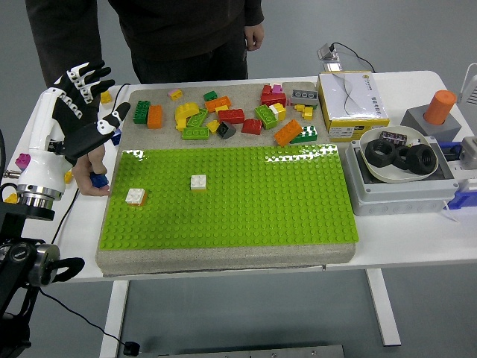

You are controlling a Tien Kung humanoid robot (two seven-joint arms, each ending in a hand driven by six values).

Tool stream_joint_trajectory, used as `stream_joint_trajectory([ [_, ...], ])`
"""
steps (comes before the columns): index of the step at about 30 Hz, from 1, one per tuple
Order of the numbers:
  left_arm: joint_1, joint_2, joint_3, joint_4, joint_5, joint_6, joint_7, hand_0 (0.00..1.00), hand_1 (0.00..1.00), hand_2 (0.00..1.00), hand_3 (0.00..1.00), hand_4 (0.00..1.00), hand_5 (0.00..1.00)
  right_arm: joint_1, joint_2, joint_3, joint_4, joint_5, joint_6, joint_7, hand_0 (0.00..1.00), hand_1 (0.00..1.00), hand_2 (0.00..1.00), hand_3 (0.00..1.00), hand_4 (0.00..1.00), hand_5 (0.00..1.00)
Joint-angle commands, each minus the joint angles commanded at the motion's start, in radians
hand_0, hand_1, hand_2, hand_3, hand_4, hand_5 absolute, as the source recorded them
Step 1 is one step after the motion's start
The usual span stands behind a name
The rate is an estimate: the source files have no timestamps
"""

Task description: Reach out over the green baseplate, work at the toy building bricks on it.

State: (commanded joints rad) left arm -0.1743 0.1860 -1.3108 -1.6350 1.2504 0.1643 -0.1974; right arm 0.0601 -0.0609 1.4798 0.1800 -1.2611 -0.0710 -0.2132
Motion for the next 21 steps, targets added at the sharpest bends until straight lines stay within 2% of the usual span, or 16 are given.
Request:
stream_joint_trajectory([
  [1, -0.002, 0.000, 0.011, 0.004, 0.002, 0.003, -0.002, 0.836, 0.744, 0.742, 0.772, 0.817, 0.012, 0.001, 0.002, -0.003, 0.000, 0.000, 0.001, 0.001, 0.544, 0.567, 0.621, 0.633, 0.626, 0.788],
  [2, 0.000, 0.003, 0.023, 0.008, 0.003, 0.008, -0.006, 0.840, 0.749, 0.740, 0.723, 0.712, 0.051, 0.003, 0.003, -0.007, 0.000, 0.001, 0.002, 0.002, 0.543, 0.566, 0.622, 0.633, 0.625, 0.785],
  [7, 0.028, 0.026, 0.080, 0.032, 0.029, 0.025, -0.015, 0.840, 0.749, 0.740, 0.723, 0.712, 0.051, 0.012, 0.013, -0.019, 0.000, -0.004, 0.015, 0.010, 0.543, 0.566, 0.622, 0.633, 0.625, 0.785],
  [8, 0.034, 0.026, 0.092, 0.038, 0.043, 0.028, -0.015, 0.847, 0.761, 0.743, 0.679, 0.656, 0.061, 0.012, 0.016, -0.022, 0.000, -0.002, 0.019, 0.011, 0.543, 0.569, 0.628, 0.635, 0.626, 0.781],
  [13, 0.052, 0.004, 0.137, 0.064, 0.082, 0.039, -0.022, 0.847, 0.761, 0.743, 0.679, 0.656, 0.061, 0.010, 0.022, -0.038, 0.000, 0.020, 0.026, 0.013, 0.543, 0.569, 0.628, 0.635, 0.626, 0.781],
  [14, 0.054, 0.000, 0.146, 0.069, 0.084, 0.040, -0.023, 0.841, 0.760, 0.743, 0.660, 0.631, 0.047, 0.010, 0.022, -0.038, 0.000, 0.021, 0.026, 0.014, 0.544, 0.568, 0.627, 0.635, 0.627, 0.777],
  [21, 0.055, 0.000, 0.164, 0.096, 0.112, 0.042, -0.015, 0.841, 0.760, 0.742, 0.651, 0.632, 0.044, 0.015, 0.021, -0.035, 0.000, 0.019, 0.022, 0.015, 0.543, 0.568, 0.625, 0.635, 0.627, 0.778],
])
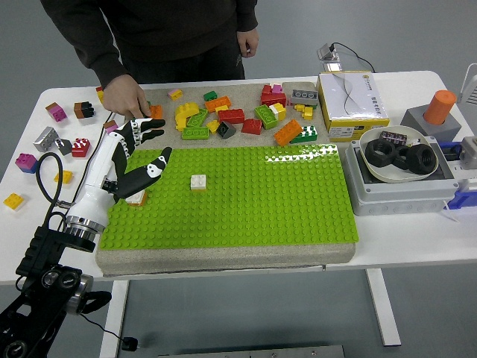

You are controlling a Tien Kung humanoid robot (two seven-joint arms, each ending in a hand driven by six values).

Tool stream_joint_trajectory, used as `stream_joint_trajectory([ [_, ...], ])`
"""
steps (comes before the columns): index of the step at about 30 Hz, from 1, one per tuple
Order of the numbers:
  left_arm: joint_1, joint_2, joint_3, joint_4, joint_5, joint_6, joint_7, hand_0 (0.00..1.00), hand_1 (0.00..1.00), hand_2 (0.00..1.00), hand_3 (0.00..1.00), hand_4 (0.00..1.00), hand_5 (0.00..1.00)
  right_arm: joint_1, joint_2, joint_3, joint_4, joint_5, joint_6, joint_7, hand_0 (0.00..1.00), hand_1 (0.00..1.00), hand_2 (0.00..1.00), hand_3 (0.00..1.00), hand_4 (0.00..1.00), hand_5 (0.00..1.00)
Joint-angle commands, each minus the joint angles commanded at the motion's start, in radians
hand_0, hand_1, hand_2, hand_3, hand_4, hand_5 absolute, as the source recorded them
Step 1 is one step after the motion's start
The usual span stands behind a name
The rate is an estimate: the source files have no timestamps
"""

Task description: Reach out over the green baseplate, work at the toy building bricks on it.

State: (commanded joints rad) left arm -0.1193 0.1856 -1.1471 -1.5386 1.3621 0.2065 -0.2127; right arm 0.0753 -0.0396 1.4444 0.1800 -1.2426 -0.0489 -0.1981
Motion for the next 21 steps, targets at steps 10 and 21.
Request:
stream_joint_trajectory([
  [10, -0.102, 0.034, 0.089, 0.098, 0.245, -0.064, 0.183, 0.890, 0.817, 0.790, 0.643, 0.624, 0.039, 0.005, -0.008, 0.014, 0.000, 0.011, -0.010, 0.007, 0.545, 0.565, 0.626, 0.635, 0.627, 0.777],
  [21, -0.227, 0.077, 0.215, 0.168, 0.481, -0.137, 0.365, 0.942, 0.863, 0.856, 0.645, 0.580, 0.002, 0.002, -0.014, 0.015, 0.000, 0.039, -0.017, 0.015, 0.544, 0.562, 0.625, 0.635, 0.627, 0.776],
])
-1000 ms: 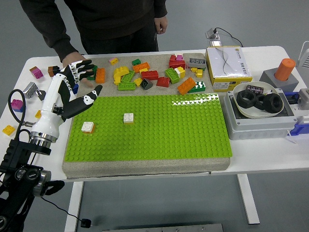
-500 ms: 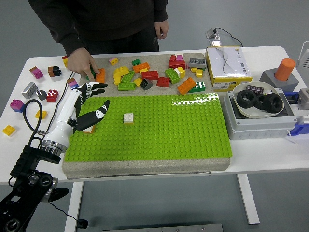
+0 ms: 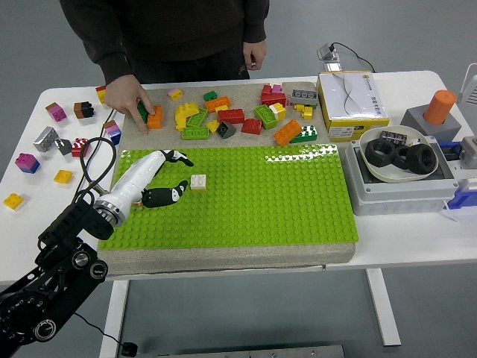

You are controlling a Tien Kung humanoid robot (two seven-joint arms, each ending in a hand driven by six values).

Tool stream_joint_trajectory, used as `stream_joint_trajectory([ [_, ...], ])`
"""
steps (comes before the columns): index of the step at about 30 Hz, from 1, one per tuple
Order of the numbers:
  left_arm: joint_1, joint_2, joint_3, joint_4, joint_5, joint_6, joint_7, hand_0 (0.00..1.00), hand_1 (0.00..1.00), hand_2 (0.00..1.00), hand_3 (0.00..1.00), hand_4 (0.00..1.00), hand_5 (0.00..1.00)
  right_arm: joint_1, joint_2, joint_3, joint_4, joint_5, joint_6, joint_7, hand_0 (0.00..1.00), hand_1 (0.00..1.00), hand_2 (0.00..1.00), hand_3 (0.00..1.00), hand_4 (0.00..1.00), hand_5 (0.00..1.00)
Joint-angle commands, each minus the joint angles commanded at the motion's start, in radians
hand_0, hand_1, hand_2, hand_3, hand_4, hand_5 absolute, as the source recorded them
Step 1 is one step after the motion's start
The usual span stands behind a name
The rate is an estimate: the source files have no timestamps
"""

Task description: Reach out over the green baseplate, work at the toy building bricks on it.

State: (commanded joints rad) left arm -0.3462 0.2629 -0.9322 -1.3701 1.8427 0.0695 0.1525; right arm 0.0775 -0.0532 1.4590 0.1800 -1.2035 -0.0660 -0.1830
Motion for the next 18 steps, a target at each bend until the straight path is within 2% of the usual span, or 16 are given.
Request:
stream_joint_trajectory([
  [2, -0.017, 0.005, 0.020, 0.023, 0.010, -0.003, 0.005, 0.946, 0.866, 0.863, 0.649, 0.561, 0.002, 0.000, -0.002, 0.003, 0.000, 0.001, -0.002, 0.003, 0.544, 0.561, 0.619, 0.635, 0.627, 0.774],
  [5, -0.034, -0.003, 0.015, 0.058, 0.034, -0.017, 0.024, 0.946, 0.866, 0.863, 0.649, 0.561, 0.002, 0.001, -0.005, 0.013, 0.000, -0.008, -0.005, 0.004, 0.544, 0.561, 0.619, 0.635, 0.627, 0.774],
  [9, -0.042, 0.002, -0.015, 0.060, 0.047, -0.042, 0.047, 0.949, 0.868, 0.874, 0.661, 0.567, 0.002, 0.001, -0.005, 0.011, 0.000, -0.002, -0.008, 0.008, 0.544, 0.557, 0.617, 0.634, 0.630, 0.779],
  [13, -0.026, 0.013, -0.064, 0.052, -0.023, -0.062, 0.018, 0.949, 0.868, 0.874, 0.661, 0.567, 0.002, -0.001, -0.006, 0.020, 0.000, -0.005, -0.006, 0.001, 0.544, 0.557, 0.617, 0.634, 0.630, 0.779],
  [18, 0.012, 0.049, -0.106, 0.045, -0.116, -0.048, -0.036, 0.948, 0.870, 0.873, 0.664, 0.549, 0.002, 0.002, -0.011, 0.034, 0.000, -0.015, -0.015, 0.002, 0.543, 0.557, 0.621, 0.635, 0.630, 0.777],
])
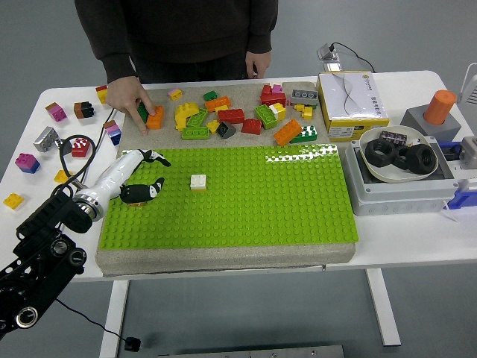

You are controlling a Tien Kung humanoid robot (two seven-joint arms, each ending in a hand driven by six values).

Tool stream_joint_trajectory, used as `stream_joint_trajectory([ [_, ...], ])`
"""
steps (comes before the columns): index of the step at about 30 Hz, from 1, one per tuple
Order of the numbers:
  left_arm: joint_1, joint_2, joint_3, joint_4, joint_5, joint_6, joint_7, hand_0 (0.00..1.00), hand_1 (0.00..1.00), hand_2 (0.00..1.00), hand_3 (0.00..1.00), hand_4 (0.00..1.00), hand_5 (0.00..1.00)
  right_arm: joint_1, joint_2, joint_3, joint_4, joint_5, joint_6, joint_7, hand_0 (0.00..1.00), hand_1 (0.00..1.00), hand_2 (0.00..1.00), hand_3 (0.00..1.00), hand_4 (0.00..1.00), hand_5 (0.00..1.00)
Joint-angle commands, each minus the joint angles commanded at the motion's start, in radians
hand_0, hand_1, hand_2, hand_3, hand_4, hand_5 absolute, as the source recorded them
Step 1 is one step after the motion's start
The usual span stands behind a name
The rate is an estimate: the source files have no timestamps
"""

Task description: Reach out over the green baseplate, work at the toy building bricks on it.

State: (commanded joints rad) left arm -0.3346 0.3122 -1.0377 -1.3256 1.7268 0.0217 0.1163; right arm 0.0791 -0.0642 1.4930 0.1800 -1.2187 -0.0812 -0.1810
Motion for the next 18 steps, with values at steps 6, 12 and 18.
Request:
stream_joint_trajectory([
  [6, -0.012, 0.064, 0.040, 0.006, -0.032, 0.019, -0.017, 0.945, 0.863, 0.865, 0.672, 0.538, 0.002, -0.006, 0.000, 0.012, 0.000, 0.023, -0.012, 0.003, 0.542, 0.557, 0.610, 0.635, 0.630, 0.776],
  [12, -0.092, 0.147, 0.144, 0.044, -0.054, 0.022, -0.021, 0.943, 0.861, 0.864, 0.678, 0.546, 0.002, -0.021, -0.002, 0.008, 0.000, 0.080, -0.024, 0.015, 0.529, 0.556, 0.616, 0.630, 0.631, 0.775],
  [18, -0.175, 0.200, 0.228, 0.092, -0.067, -0.036, 0.010, 0.945, 0.867, 0.863, 0.737, 0.506, 0.002, -0.026, -0.008, 0.020, 0.000, 0.063, -0.027, 0.020, 0.529, 0.556, 0.616, 0.630, 0.631, 0.776],
])
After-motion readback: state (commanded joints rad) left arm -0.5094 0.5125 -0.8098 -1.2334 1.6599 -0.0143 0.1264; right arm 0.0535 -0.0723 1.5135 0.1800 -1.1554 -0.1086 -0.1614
